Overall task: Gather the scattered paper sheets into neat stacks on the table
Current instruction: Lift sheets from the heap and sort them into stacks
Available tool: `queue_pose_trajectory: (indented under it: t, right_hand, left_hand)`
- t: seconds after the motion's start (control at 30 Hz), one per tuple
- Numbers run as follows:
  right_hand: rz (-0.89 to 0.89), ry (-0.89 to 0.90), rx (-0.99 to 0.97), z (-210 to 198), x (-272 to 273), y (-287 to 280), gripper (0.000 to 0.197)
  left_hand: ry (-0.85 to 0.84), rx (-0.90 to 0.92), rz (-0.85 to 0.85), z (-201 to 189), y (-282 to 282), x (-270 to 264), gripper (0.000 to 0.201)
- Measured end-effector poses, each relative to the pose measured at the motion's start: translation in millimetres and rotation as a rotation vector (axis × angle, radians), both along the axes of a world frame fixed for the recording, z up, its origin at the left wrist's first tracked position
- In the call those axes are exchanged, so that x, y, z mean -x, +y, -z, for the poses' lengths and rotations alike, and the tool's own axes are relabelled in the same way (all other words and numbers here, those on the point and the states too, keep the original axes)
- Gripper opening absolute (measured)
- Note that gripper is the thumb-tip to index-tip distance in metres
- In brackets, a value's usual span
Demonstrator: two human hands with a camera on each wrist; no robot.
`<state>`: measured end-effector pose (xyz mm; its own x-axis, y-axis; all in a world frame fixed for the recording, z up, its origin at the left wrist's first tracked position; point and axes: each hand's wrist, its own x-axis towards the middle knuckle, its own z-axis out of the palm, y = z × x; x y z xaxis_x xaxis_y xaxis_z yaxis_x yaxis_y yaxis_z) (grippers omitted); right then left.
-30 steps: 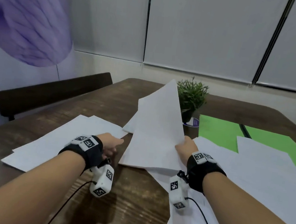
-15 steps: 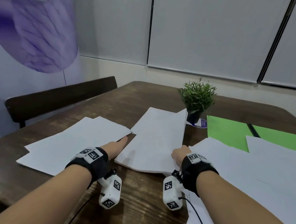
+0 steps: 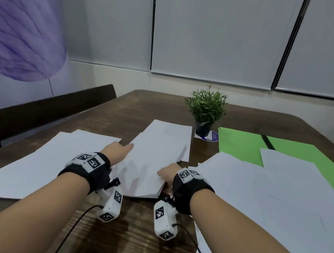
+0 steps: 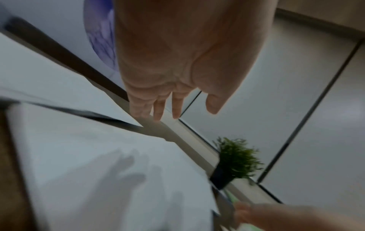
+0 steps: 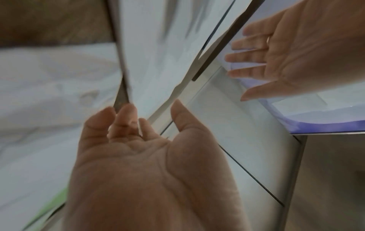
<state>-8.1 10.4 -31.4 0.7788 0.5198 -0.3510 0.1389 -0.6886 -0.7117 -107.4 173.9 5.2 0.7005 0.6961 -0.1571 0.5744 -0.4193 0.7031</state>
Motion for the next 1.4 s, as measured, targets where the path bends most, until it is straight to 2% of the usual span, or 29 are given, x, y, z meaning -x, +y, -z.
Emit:
queue_pose_trajectory:
  t: [0.03, 0.07, 0.17, 0.23, 0.37, 0.43, 0.53, 0.67, 0.73, 0.9, 1.0, 1.07, 1.13, 1.27, 1.33, 1.4]
  right_hand:
    - [0.015, -0.04, 0.026, -6, -7, -8, 0.024]
    - [0.049, -0.098, 0.036, -13, -12, -20, 0.026]
    - [0.132, -0.186, 0.045, -18, -38, -80, 0.059]
    - [0.226, -0.205, 0.1, -19, -51, -137, 0.064]
    - [0.469, -0.157, 0.157, -16, -56, -250, 0.078]
    - [0.491, -0.14, 0.205, -9, -55, -292, 0.078]
    - [0.431, -0.104, 0.307, 0, -49, -326, 0.079]
    - [0.318, -0.094, 0.283, 7, -39, -332, 0.084]
    - [0.249, -0.1, 0.241, 2, -32, -326, 0.084]
    - [0.154, -0.07, 0.161, -5, -21, -312, 0.069]
    - [0.215, -0.067, -0.022, -8, -21, -318, 0.051]
    - [0.254, -0.158, 0.032, -9, -26, -327, 0.043]
    - [0.28, -0.194, 0.124, -8, -34, -338, 0.038]
    - [0.236, -0.159, 0.335, 3, -43, -343, 0.065]
    - [0.166, -0.164, 0.349, 5, -42, -333, 0.066]
    - [0.106, -0.169, 0.354, 1, -35, -320, 0.066]
  left_hand:
    - [-0.041, 0.013, 0.019, -7, -13, -3, 0.036]
    - [-0.078, 0.043, 0.042, -16, -27, -5, 0.036]
    - [-0.141, 0.212, 0.111, -23, -73, -13, 0.034]
    - [-0.151, 0.341, 0.152, -18, -108, -20, 0.045]
    - [-0.101, 0.402, 0.222, 8, -189, -37, 0.039]
    - [-0.073, 0.384, 0.259, 22, -226, -45, 0.038]
    - [-0.056, 0.407, 0.289, 37, -272, -55, 0.033]
    - [-0.101, 0.37, 0.275, 47, -303, -70, 0.035]
    - [-0.104, 0.386, 0.272, 49, -309, -75, 0.05]
    - [-0.037, 0.291, 0.266, 43, -314, -79, 0.055]
    - [0.005, 0.174, 0.269, 39, -309, -78, 0.063]
    - [0.028, 0.1, 0.268, 38, -300, -73, 0.07]
    - [0.062, 0.007, 0.251, 36, -289, -66, 0.066]
    - [0.102, -0.094, 0.226, 35, -268, -58, 0.051]
    - [0.076, -0.082, 0.206, 32, -261, -57, 0.046]
    - [0.036, 0.013, 0.176, 32, -258, -56, 0.047]
